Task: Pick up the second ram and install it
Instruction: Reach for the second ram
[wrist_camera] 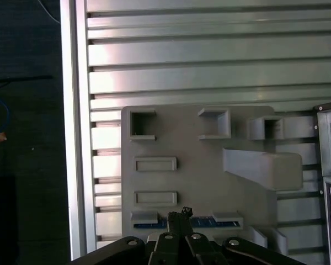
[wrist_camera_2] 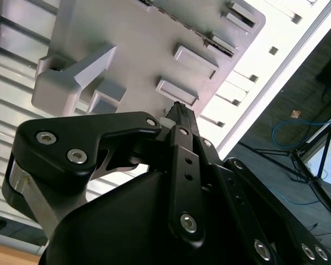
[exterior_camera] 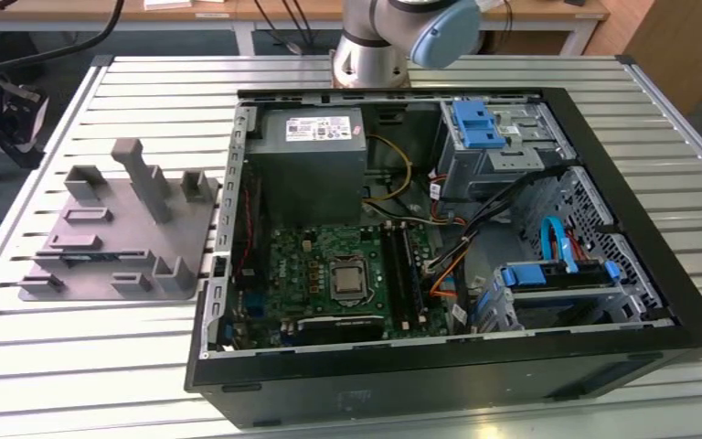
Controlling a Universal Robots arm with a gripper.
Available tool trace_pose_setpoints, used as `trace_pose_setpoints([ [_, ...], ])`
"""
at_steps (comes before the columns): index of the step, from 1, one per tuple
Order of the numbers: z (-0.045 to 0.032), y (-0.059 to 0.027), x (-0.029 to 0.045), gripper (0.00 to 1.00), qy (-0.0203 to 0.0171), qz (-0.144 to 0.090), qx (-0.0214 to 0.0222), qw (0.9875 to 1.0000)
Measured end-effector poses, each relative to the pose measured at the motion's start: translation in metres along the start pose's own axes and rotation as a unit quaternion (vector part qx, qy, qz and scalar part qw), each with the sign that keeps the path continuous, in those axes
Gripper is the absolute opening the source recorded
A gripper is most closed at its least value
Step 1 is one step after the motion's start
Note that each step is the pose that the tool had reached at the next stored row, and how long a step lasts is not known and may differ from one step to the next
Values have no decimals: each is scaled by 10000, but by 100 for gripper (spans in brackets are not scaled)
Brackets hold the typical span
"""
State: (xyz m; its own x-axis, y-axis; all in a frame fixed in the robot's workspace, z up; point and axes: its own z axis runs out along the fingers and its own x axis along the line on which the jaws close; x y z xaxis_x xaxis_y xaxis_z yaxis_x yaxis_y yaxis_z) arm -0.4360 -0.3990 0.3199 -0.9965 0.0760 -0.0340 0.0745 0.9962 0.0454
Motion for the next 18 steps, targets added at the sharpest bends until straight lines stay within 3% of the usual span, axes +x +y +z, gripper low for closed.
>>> trace_pose_setpoints([
  [18,205,-10,12,10,0,0,0,10000],
])
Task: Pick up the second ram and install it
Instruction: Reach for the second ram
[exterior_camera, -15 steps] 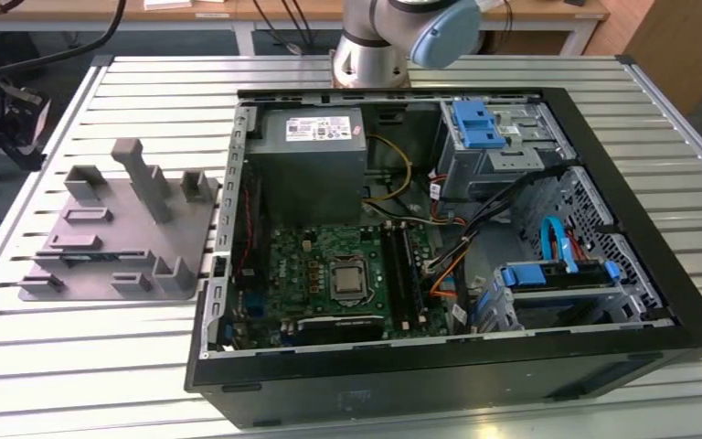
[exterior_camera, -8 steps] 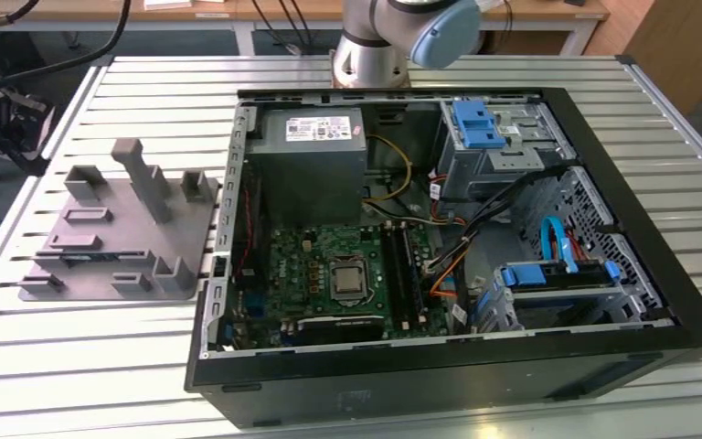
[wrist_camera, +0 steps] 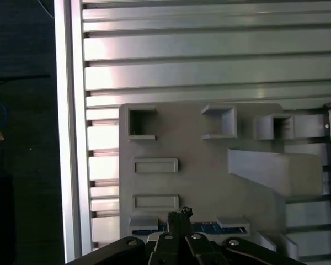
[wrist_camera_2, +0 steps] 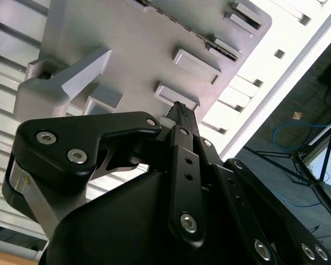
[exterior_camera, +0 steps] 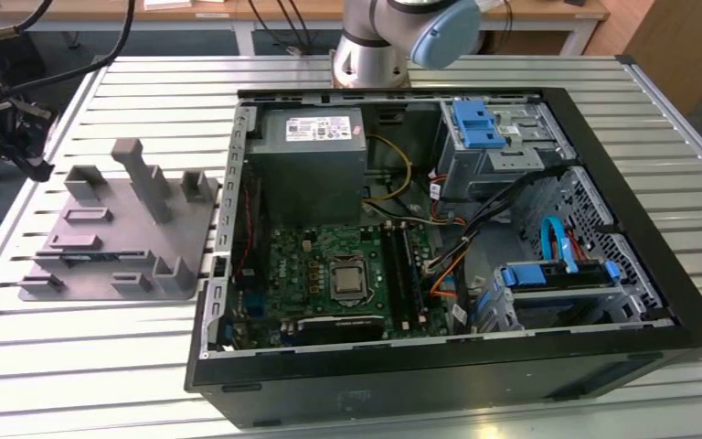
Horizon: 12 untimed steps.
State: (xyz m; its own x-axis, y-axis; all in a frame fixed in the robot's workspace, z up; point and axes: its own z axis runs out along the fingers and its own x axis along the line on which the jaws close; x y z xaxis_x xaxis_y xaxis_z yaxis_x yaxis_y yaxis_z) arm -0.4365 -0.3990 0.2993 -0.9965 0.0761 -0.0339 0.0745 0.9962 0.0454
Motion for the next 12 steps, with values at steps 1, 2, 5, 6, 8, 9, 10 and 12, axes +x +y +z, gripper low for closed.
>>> trace_pose_setpoints([
  [1,11,0,1,10,0,0,0,10000],
  [2,22,-1,1,10,0,0,0,10000],
  [5,54,-3,3,10,0,0,0,10000],
  [6,65,-3,4,10,0,0,0,10000],
  [8,85,-4,5,10,0,0,0,10000],
  [9,96,-5,6,10,0,0,0,10000],
  [10,106,-5,7,10,0,0,0,10000],
  [12,126,-6,8,10,0,0,0,10000],
])
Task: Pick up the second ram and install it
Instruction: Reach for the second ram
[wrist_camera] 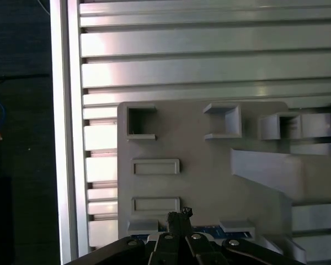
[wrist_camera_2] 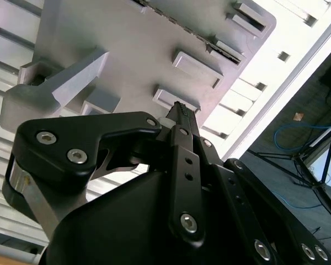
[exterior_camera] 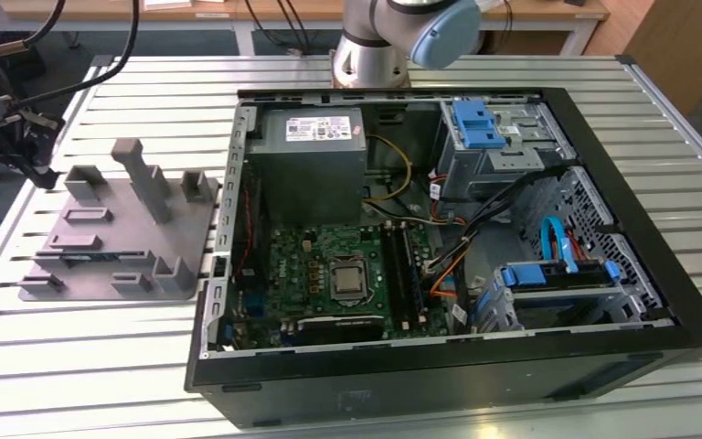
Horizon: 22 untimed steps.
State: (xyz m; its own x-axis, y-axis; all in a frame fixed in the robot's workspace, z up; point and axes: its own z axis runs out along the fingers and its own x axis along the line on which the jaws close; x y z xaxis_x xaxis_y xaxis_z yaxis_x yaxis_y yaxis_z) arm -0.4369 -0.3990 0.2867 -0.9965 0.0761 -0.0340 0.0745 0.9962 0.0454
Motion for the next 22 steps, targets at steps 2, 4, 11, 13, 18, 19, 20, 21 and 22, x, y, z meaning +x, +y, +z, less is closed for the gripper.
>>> trace_pose_setpoints([
  [2,19,-1,1,10,0,0,0,10000],
  [4,40,-2,3,10,0,0,0,10000],
  [11,111,-6,7,10,0,0,0,10000],
  [13,132,-7,9,10,0,0,0,10000],
  [18,190,-11,13,10,0,0,0,10000],
  [19,202,-12,14,10,0,0,0,10000],
  [20,214,-13,14,10,0,0,0,10000],
  [21,225,-14,14,10,0,0,0,10000],
  [22,236,-14,15,10,0,0,0,10000],
])
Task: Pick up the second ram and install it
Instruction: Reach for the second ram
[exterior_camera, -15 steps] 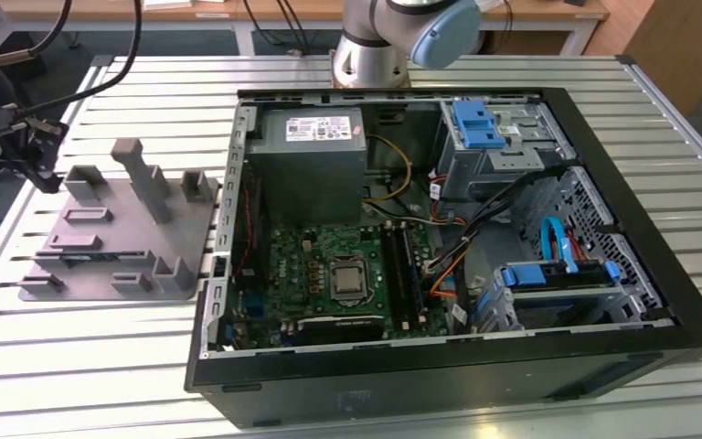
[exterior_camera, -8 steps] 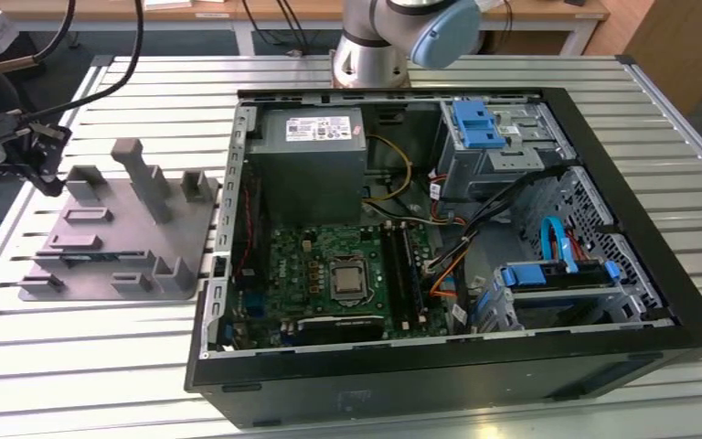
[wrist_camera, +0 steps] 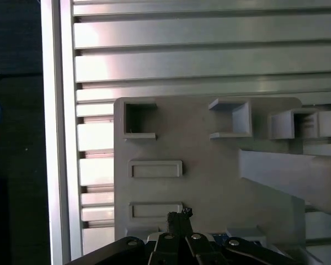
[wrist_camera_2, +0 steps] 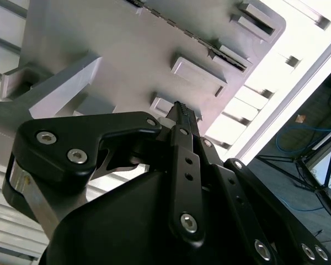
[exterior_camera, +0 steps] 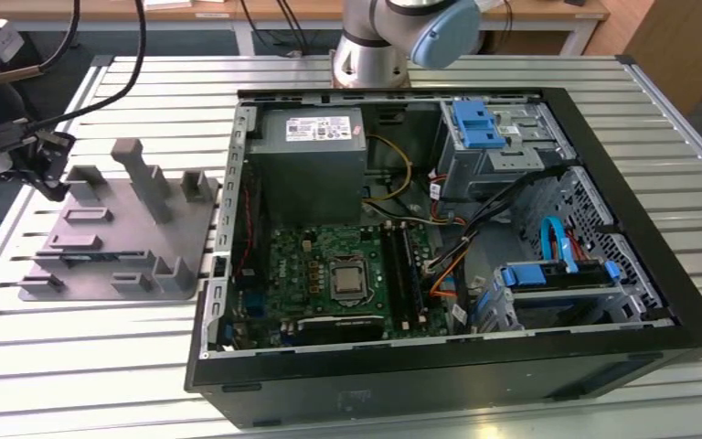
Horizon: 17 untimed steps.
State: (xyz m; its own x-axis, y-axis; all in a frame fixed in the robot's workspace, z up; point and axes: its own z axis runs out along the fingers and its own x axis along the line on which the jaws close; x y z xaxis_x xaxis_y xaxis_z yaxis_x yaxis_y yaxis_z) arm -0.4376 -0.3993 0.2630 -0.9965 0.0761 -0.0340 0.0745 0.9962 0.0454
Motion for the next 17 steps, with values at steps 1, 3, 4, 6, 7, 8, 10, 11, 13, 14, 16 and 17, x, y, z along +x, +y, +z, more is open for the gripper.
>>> trace_pose_setpoints([
  [1,11,-1,0,10,0,0,0,10000],
  [3,34,-2,2,10,0,0,0,10000],
  [4,46,-3,2,10,0,0,0,10000],
  [6,72,-5,3,10,0,0,0,10000],
  [7,85,-6,4,10,0,0,0,10000],
  [8,98,-7,4,10,1,0,0,10000],
  [10,124,-9,5,10,0,0,0,10000],
  [11,137,-11,6,10,0,0,0,10000],
  [13,162,-13,7,10,0,0,0,10000],
  [14,176,-15,7,10,0,0,0,10000],
  [16,208,-19,8,10,0,0,0,10000],
  [17,225,-22,8,10,0,0,0,10000],
])
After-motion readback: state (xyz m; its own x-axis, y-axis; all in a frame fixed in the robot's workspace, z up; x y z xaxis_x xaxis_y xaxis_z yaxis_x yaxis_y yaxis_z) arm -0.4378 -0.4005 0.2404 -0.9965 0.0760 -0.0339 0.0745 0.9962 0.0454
